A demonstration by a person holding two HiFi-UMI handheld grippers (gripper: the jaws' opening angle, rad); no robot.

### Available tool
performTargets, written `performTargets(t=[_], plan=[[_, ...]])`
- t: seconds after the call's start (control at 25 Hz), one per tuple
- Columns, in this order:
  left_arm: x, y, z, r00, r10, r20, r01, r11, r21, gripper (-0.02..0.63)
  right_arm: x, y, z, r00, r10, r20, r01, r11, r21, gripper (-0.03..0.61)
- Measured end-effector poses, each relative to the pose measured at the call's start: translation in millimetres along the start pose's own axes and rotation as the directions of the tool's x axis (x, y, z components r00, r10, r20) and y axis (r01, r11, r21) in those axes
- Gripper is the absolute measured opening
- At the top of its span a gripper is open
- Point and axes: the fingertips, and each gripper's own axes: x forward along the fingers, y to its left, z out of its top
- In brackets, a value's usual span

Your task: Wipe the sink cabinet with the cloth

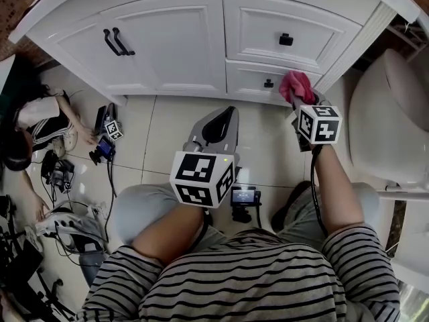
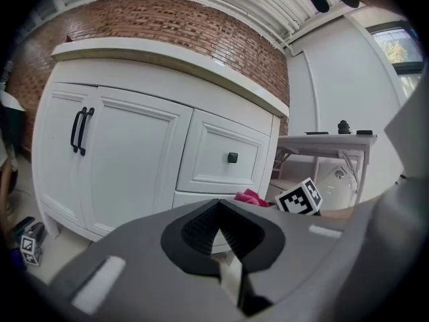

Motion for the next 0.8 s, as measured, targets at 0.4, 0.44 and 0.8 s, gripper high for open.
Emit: performTargets(t=[0.4, 0.44, 0.8], plan=[[-6, 19, -1, 0.999, 0.035, 0.000, -0.035, 0.999, -0.010, 0.002, 76, 137, -17, 0.965, 0.254, -0.067, -0.263, 0.935, -0.237, 0.084], [-7, 22, -1, 0.999, 0.040, 0.002, -0.040, 0.999, -0.015, 0.002, 79, 134, -19, 0.969, 0.234, -0.077, -0.246, 0.940, -0.238, 0.084], [-2, 11, 0, 1.000, 0.003, -0.004, -0.003, 0.999, -0.040, 0.002, 44, 45, -42, 0.994, 0.048, -0.097, -0.063, 0.986, -0.157, 0.084]])
